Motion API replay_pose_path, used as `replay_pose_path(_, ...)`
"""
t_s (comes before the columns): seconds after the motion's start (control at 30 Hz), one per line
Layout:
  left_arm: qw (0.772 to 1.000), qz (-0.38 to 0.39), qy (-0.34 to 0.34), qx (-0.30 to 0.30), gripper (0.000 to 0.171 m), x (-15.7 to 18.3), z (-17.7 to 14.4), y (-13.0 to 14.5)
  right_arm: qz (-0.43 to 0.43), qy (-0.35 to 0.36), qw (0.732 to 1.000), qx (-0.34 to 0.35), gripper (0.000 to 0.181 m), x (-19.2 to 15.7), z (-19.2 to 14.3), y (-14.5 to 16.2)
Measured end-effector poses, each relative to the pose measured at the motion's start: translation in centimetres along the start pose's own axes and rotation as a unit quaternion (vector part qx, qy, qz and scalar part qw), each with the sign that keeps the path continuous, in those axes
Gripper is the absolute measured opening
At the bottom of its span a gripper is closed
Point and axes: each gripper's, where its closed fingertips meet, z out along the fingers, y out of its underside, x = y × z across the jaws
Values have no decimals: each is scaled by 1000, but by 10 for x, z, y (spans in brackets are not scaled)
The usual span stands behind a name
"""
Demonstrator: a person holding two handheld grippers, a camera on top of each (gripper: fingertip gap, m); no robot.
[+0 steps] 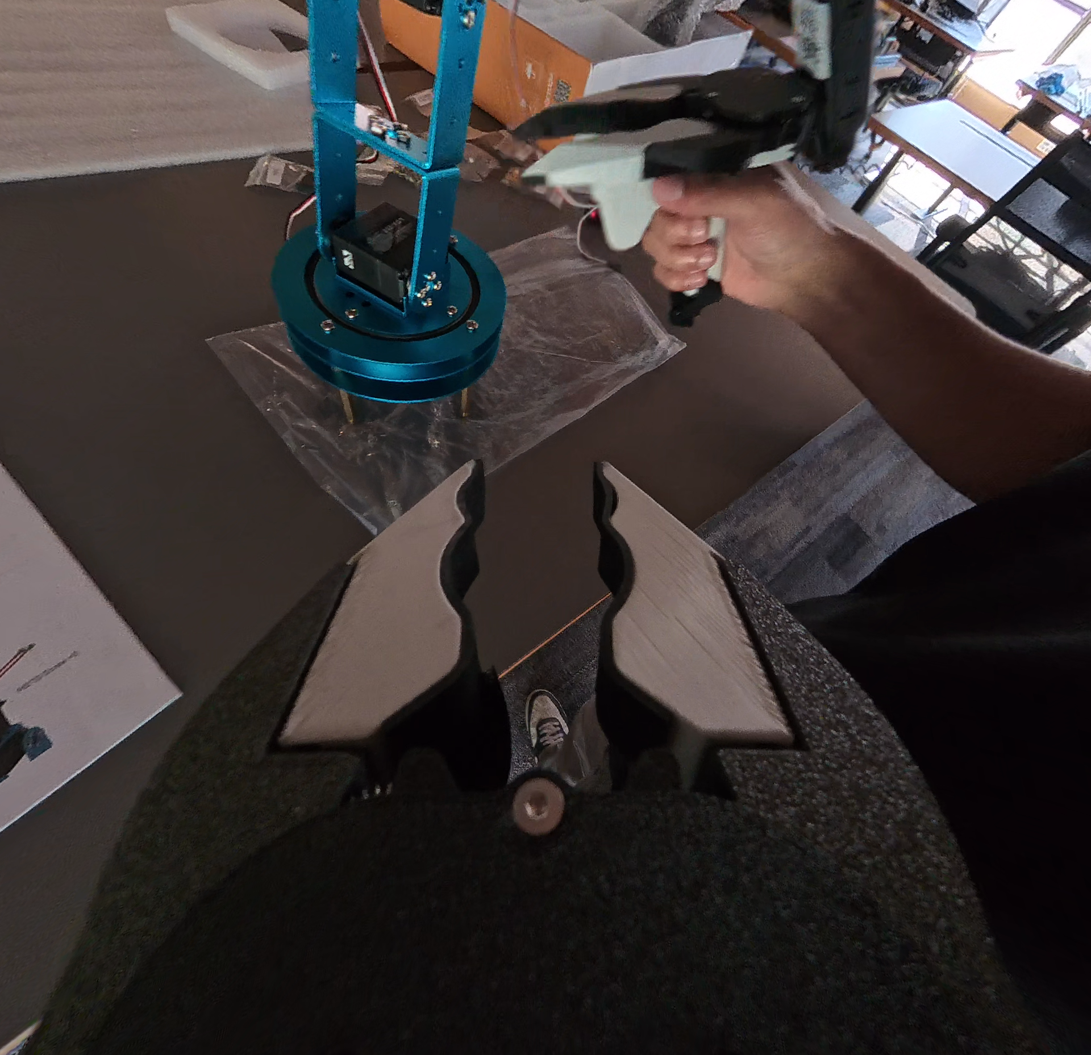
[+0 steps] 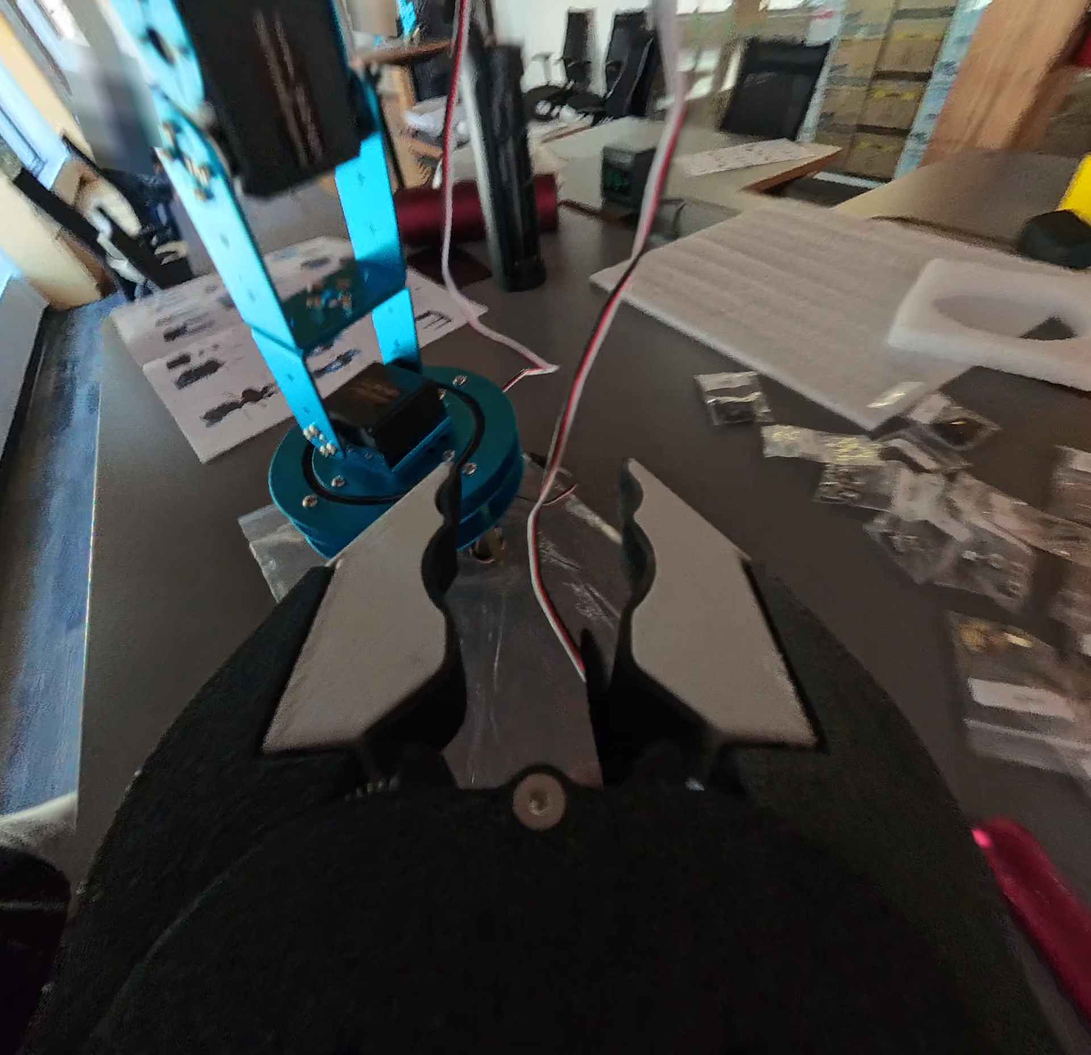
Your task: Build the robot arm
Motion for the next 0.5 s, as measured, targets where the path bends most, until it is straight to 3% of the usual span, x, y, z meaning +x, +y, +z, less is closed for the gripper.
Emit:
replay_pose_path(0.13, 1000, -8, -24, 16, 36, -13, -14, 1, 7, 50, 998, 43, 55, 18, -41, -24)
replay_pose_path(0.27, 997, -9, -63, 40, 36, -35, -35, -1, -20, 106, 992, 59, 50, 19, -68, -29)
replay_pose_path(0.5, 988, 0, -121, 95, 36, -68, -62, -17, -8, 37, 997, 65, 48, -62, -47, -39)
